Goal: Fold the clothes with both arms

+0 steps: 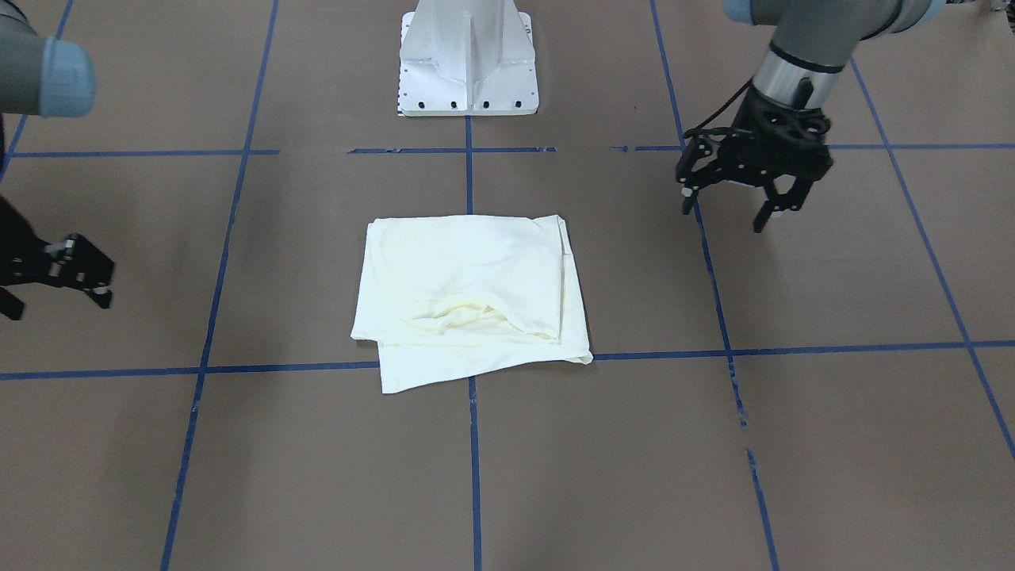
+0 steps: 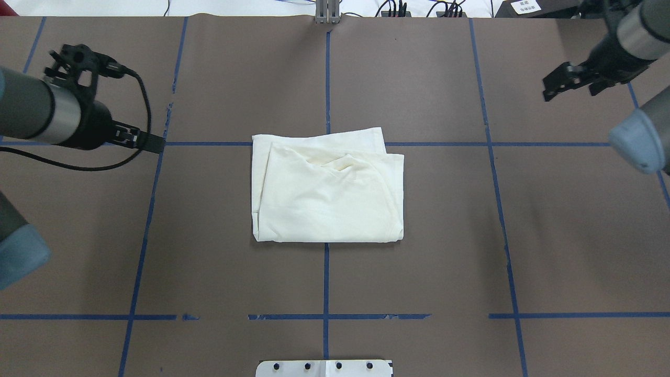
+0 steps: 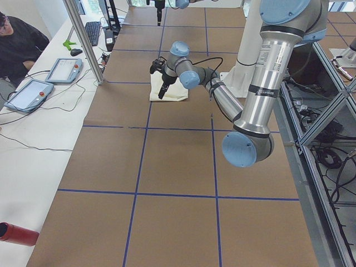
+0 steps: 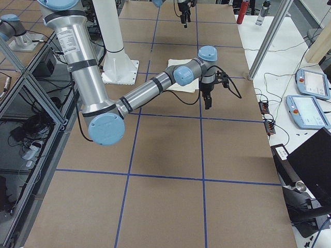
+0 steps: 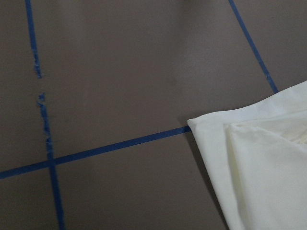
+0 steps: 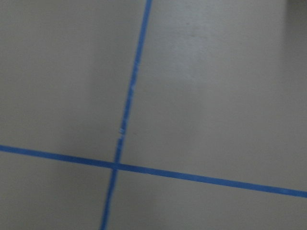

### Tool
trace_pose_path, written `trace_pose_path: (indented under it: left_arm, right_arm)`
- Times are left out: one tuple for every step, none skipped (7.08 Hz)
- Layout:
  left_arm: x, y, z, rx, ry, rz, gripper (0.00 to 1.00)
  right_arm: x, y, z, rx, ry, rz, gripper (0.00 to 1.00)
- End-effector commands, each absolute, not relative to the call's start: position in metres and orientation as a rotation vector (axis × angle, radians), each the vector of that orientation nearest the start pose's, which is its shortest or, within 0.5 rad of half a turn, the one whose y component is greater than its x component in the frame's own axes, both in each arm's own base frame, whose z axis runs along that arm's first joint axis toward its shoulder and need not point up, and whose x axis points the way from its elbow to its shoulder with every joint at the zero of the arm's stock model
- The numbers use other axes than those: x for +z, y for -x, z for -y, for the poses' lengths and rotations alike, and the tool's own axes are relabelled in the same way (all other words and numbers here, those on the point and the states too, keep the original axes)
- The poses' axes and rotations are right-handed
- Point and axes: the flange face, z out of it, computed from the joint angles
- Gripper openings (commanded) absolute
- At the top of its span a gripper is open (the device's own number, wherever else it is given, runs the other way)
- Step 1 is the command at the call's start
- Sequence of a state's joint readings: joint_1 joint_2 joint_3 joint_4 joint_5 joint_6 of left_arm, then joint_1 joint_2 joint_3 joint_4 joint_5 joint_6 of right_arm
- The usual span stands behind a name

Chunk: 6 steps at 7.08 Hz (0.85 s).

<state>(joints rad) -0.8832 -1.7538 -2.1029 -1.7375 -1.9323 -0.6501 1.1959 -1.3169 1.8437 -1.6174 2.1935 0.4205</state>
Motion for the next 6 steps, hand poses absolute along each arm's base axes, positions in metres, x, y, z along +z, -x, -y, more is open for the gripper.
trace_pose_path:
  left_arm:
    - [0.375, -0.122, 0.464, 0.347, -0.519, -0.668, 1.00]
    - [0.406, -0.065, 0.465, 0.400, -0.538, -0.605, 1.00]
    - [0.445, -0.016, 0.465, 0.421, -0.519, -0.573, 1.00]
    - [0.497, 0.006, 0.442, 0.364, -0.414, -0.669, 1.00]
    - [0.542, 0.005, 0.436, 0.333, -0.313, -0.742, 1.00]
    - [0.558, 0.019, 0.436, 0.295, -0.298, -0.740, 1.00]
  right_arm:
    - [0.495, 0.016, 0.520, -0.230, -0.202, 0.708, 1.00]
    - [0.531, -0.019, 0.495, -0.259, -0.180, 0.699, 1.00]
    - [0.564, -0.043, 0.468, -0.241, -0.144, 0.696, 1.00]
    - [0.606, -0.050, 0.416, -0.207, -0.088, 0.701, 1.00]
    - [0.640, -0.055, 0.377, -0.197, -0.075, 0.704, 1.00]
    - [0.654, -0.060, 0.359, -0.183, -0.073, 0.706, 1.00]
